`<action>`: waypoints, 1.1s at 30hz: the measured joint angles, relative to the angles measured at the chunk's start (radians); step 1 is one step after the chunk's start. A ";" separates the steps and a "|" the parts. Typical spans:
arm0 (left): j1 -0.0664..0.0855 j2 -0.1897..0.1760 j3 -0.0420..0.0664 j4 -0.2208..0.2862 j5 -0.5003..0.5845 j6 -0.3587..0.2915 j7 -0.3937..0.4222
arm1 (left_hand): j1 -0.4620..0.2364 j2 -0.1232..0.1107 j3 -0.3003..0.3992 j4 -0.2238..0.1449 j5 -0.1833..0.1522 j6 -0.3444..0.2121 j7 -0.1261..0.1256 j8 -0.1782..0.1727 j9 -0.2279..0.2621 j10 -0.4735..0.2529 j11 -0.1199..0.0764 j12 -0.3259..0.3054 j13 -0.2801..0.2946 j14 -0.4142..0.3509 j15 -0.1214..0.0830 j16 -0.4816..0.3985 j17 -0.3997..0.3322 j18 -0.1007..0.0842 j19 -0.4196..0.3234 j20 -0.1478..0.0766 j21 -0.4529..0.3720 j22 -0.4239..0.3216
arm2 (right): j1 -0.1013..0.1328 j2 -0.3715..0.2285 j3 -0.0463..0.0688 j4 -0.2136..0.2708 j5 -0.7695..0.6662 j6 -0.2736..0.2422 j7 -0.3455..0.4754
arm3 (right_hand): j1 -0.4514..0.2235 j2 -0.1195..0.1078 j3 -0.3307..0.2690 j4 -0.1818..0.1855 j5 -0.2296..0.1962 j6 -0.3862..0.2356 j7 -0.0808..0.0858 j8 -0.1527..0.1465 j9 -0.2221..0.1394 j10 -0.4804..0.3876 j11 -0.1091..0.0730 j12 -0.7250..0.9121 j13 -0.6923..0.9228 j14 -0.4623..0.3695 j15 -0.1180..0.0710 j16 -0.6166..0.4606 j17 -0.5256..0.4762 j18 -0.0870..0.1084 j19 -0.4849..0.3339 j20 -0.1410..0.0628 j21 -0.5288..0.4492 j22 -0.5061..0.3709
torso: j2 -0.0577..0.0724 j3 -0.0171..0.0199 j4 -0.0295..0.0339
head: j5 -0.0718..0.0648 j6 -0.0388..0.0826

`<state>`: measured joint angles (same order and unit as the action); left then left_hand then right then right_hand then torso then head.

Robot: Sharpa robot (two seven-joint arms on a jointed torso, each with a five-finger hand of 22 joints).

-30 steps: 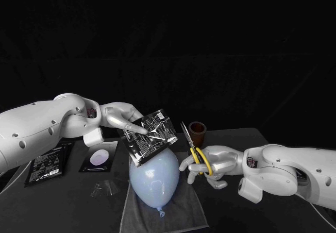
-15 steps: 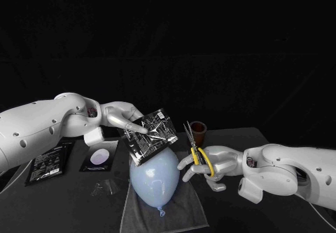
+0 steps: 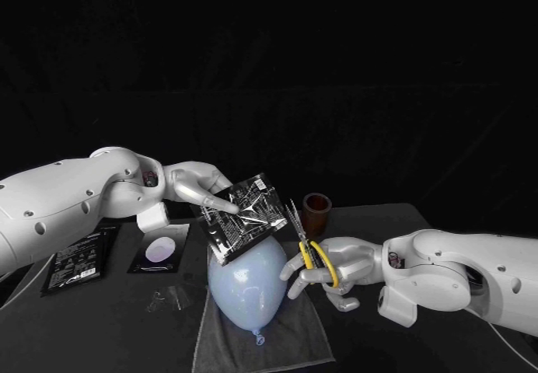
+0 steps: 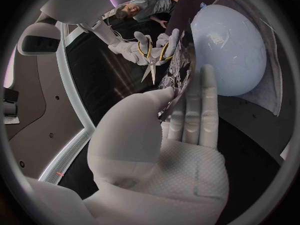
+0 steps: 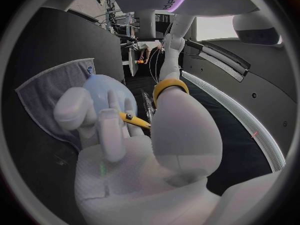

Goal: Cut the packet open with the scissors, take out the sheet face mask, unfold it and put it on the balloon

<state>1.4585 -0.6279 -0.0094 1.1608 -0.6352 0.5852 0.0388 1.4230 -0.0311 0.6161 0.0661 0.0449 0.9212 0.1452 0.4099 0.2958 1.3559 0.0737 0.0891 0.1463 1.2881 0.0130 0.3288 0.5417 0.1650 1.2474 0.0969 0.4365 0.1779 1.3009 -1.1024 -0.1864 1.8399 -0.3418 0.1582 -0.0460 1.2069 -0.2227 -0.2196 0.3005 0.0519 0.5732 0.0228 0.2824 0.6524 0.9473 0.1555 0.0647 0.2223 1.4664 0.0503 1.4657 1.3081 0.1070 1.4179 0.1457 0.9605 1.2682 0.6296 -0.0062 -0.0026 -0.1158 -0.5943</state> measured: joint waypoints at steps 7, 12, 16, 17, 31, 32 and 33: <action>0.000 0.005 0.000 0.006 -0.008 0.011 0.000 | 0.000 0.000 -0.001 -0.001 0.000 0.000 0.000 0.000 0.000 0.000 0.000 0.000 0.000 0.000 0.000 0.000 0.001 0.000 0.000 0.000 0.000 0.000 | 0.000 0.011 -0.001 0.001 0.002 0.015 -0.014 | 0.005 0.010 0.006 0.000 0.000 0.000 0.000 0.023 0.008 0.007 0.000 0.002 -0.016 0.000 0.000 0.000 -0.001 0.000 0.000 0.000 0.001 0.000 | 0.000 0.0003 -0.0001 | 0.001 0.000; 0.000 0.006 0.000 0.014 -0.014 0.018 0.000 | 0.000 0.000 -0.001 -0.001 0.000 -0.002 0.001 0.000 0.000 0.000 0.000 0.000 0.000 0.000 0.000 0.000 0.001 0.000 0.000 0.000 0.000 0.001 | 0.000 0.015 -0.001 -0.002 0.002 0.023 -0.021 | -0.004 0.018 0.012 0.000 0.000 0.000 0.000 0.034 0.012 0.015 0.000 0.003 -0.023 0.000 0.000 -0.003 -0.001 0.000 0.004 -0.004 0.001 -0.001 | 0.000 0.0007 -0.0001 | 0.002 -0.001; 0.000 0.006 0.000 0.022 -0.020 0.023 0.001 | 0.000 0.000 -0.001 -0.001 0.000 -0.002 0.001 0.000 0.000 0.000 0.000 0.000 0.000 0.000 0.000 0.000 0.001 0.000 0.000 0.000 0.000 0.001 | 0.000 0.017 -0.001 -0.006 0.003 0.027 -0.026 | 0.001 0.023 0.015 -0.002 0.000 0.000 0.000 0.042 0.015 0.024 -0.002 0.003 -0.028 0.000 0.000 0.000 -0.001 -0.001 0.004 -0.004 0.001 -0.002 | 0.000 0.0008 -0.0001 | 0.002 -0.002; 0.000 0.006 0.000 0.024 -0.022 0.025 0.001 | 0.000 0.000 -0.001 -0.001 0.000 -0.002 0.001 0.000 0.000 0.000 0.000 0.000 0.000 0.000 0.000 0.000 0.001 0.000 0.000 0.000 0.001 0.001 | 0.000 0.017 -0.001 -0.007 0.003 0.028 -0.027 | 0.001 0.023 0.015 -0.002 0.000 0.000 0.000 0.042 0.017 0.025 -0.001 0.003 -0.029 0.000 0.000 0.000 -0.001 -0.001 0.004 -0.004 0.001 -0.003 | 0.000 0.0008 -0.0001 | 0.002 -0.002; 0.000 -0.001 0.001 0.045 -0.048 0.033 0.012 | -0.002 -0.001 -0.001 -0.001 -0.001 -0.001 -0.003 -0.002 0.000 0.000 0.000 0.000 0.003 0.000 0.001 -0.001 0.003 0.001 -0.006 -0.002 0.004 0.003 | 0.000 0.012 -0.002 -0.019 0.003 0.034 -0.042 | -0.005 0.030 0.020 -0.002 0.000 0.000 0.000 0.060 0.026 0.031 -0.002 0.003 -0.039 0.000 0.000 0.000 0.000 -0.002 0.004 -0.004 0.001 -0.007 | 0.000 -0.0002 0.0002 | 0.002 -0.006; 0.000 -0.002 0.001 0.045 -0.050 0.034 0.012 | -0.002 -0.002 -0.001 -0.001 -0.001 0.000 -0.004 -0.003 0.000 0.000 0.000 0.000 0.003 0.000 0.001 -0.001 0.003 0.001 -0.006 -0.002 0.004 0.003 | 0.000 0.011 -0.002 -0.020 0.003 0.035 -0.043 | -0.010 0.034 0.020 -0.002 0.000 0.000 0.000 0.065 0.026 0.035 -0.001 0.003 -0.041 0.000 0.000 0.000 0.000 -0.003 0.004 -0.004 0.001 -0.008 | 0.000 -0.0002 0.0002 | 0.002 -0.006; 0.000 -0.002 0.001 0.045 -0.052 0.034 0.013 | -0.002 -0.002 -0.001 -0.001 -0.001 0.001 -0.003 -0.005 0.000 0.000 0.000 0.000 0.003 0.000 0.001 -0.001 0.003 0.001 -0.006 -0.002 0.004 0.003 | 0.000 0.011 -0.002 -0.020 0.003 0.035 -0.044 | -0.010 0.034 0.020 -0.002 0.000 0.000 0.000 0.066 0.026 0.038 -0.002 0.003 -0.041 0.000 0.000 0.000 0.000 -0.007 0.004 -0.004 0.001 -0.008 | 0.000 -0.0002 0.0002 | 0.002 -0.006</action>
<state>1.4588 -0.6299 -0.0089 1.2058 -0.6869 0.6194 0.0522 1.4214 -0.0327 0.6150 0.0651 0.0438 0.9222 0.1421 0.4049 0.2958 1.3559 0.0737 0.0891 0.1489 1.2881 0.0136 0.3278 0.5448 0.1656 1.2417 0.0946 0.4405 0.1807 1.3007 -1.0916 -0.1880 1.8196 -0.3389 0.1928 -0.0896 1.1973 -0.1887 -0.1995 0.2980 0.0521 0.5732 0.0228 0.3479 0.6787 0.9849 0.1538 0.0673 0.1816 1.4662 0.0500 1.4659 1.3081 0.0996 1.4216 0.1415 0.9613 1.2600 0.6294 -0.0064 -0.0024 -0.1135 -0.6006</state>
